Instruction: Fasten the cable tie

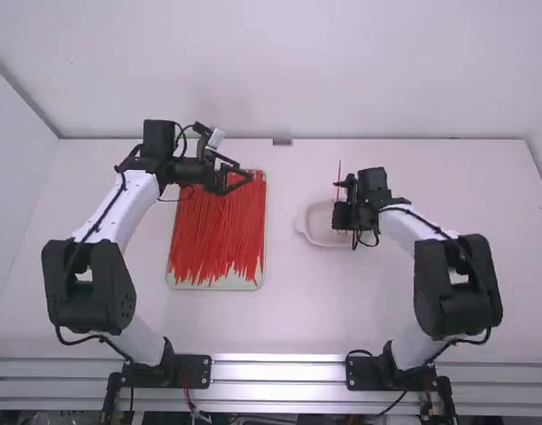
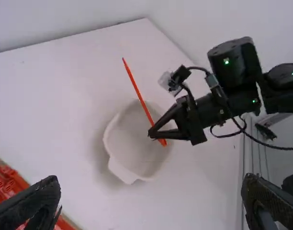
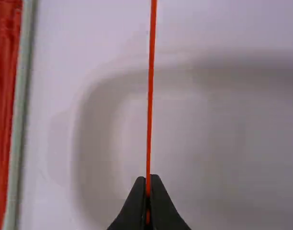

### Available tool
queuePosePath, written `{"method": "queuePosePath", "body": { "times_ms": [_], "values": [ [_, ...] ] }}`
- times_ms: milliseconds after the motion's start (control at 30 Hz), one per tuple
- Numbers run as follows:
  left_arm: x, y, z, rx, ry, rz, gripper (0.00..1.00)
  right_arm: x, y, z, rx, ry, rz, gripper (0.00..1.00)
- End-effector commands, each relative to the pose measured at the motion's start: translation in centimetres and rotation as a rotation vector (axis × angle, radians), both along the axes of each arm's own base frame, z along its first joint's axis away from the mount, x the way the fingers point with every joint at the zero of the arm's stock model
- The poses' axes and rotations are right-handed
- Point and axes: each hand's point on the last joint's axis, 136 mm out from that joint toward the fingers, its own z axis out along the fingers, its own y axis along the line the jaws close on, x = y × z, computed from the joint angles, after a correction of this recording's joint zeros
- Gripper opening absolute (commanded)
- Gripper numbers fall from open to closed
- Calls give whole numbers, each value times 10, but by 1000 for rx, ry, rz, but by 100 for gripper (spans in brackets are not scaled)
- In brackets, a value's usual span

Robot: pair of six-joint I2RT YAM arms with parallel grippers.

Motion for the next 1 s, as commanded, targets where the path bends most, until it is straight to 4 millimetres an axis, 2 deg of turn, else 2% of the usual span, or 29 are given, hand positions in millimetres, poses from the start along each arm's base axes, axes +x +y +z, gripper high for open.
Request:
{"method": "queuePosePath", "body": {
  "times_ms": [0, 67, 100, 233, 267, 300, 333, 367, 500, 600, 767, 933, 967],
  "values": [
    [-1, 0, 7, -16, -34, -28, 99, -3, -4, -17, -6, 35, -13, 0],
    [-2, 0, 7, -16, -30, -28, 99, -3, -4, -24, 0, 51, -19, 0],
    [-2, -2, 7, -15, -30, -32, 99, -2, -4, -26, 1, 56, -29, 3],
    [-2, -2, 7, -14, -34, -32, 99, 1, -4, -24, 2, 41, -34, 21],
    [-1, -2, 6, -7, -35, -27, 99, 4, -4, -23, 4, 33, -37, 31],
    [-1, -1, 6, -5, -35, -25, 99, 4, -4, -23, 4, 31, -36, 33],
    [1, 1, 4, 6, -32, -12, 99, 5, -3, -22, 6, 29, -36, 52],
    [5, 5, -1, 33, -29, 13, 99, 6, -3, -21, 7, 24, -37, 98],
    [13, 16, -14, 120, -9, 85, 99, 7, -8, -17, 10, 41, -47, 98],
    [13, 21, -14, 125, -11, 89, 99, 7, -8, -9, 8, 60, -33, 98],
    [4, 21, 1, 141, -26, 69, 99, 6, -5, 18, 7, 51, 0, 98],
    [-5, 33, 20, 253, -8, 141, 99, 2, -4, 61, -19, -8, -33, 98],
    [-6, 34, 21, 255, -9, 140, 99, 1, -4, 65, -21, -14, -36, 98]
  ]
}}
